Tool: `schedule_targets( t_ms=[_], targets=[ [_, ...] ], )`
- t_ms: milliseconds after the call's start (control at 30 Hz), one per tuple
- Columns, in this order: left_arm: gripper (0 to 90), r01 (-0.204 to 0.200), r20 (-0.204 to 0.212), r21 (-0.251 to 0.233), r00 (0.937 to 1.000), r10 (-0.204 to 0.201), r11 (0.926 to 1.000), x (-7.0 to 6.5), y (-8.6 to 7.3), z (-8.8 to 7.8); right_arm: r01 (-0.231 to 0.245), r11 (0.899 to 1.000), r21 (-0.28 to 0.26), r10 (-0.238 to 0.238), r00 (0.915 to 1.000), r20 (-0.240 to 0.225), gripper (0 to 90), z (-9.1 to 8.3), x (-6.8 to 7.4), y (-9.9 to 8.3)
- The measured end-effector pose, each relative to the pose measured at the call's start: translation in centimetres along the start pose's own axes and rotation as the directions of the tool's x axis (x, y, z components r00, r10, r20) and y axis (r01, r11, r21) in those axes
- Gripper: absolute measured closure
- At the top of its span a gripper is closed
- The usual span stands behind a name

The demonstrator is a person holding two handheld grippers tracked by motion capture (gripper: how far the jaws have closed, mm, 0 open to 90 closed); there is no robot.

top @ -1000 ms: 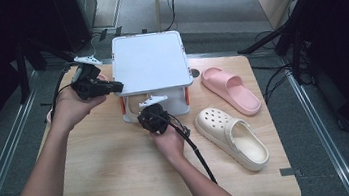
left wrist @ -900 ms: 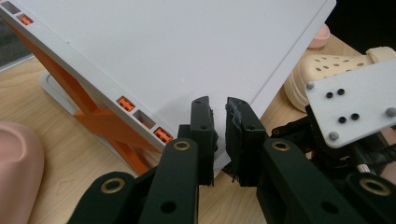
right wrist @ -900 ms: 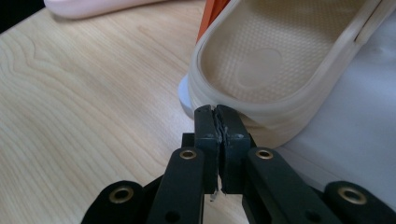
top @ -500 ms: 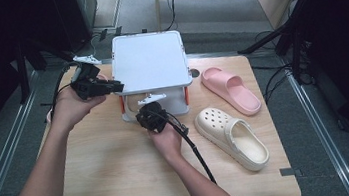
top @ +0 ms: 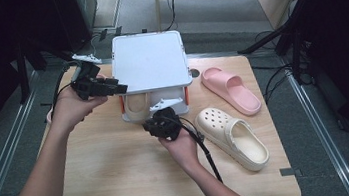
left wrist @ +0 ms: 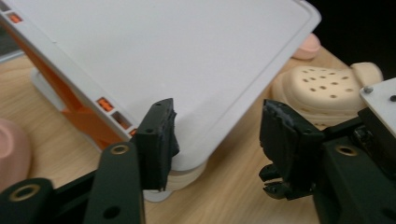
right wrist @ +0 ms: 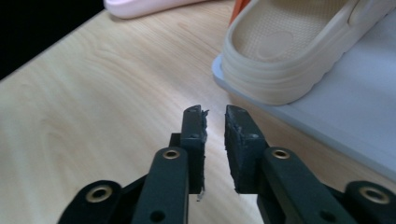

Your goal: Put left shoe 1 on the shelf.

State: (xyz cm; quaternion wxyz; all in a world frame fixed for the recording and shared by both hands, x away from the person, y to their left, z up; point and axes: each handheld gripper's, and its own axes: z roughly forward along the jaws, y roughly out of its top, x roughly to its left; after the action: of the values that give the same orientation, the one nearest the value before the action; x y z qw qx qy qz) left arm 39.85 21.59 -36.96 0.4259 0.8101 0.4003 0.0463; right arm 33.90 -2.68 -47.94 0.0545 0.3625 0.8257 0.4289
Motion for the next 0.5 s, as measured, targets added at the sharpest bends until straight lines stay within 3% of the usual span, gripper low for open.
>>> schedule_targets(
  t_ms=[333,500],
  targets=[
    [36.7,-0.044,0.023,0.003,0.9988,0.044,0.9990,-1.9,0.0,-0.8,0.029,0.999,-0.040,-0.031,0.9986,-0.043,71.0,-3.9,-0.2,-1.6],
    [36.0,-0.066,0.028,0.026,0.9975,0.065,0.9975,-2.9,-0.1,-0.7,0.010,0.999,-0.052,-0.013,0.9981,-0.060,69.3,-5.9,-0.6,-2.4]
  ],
)
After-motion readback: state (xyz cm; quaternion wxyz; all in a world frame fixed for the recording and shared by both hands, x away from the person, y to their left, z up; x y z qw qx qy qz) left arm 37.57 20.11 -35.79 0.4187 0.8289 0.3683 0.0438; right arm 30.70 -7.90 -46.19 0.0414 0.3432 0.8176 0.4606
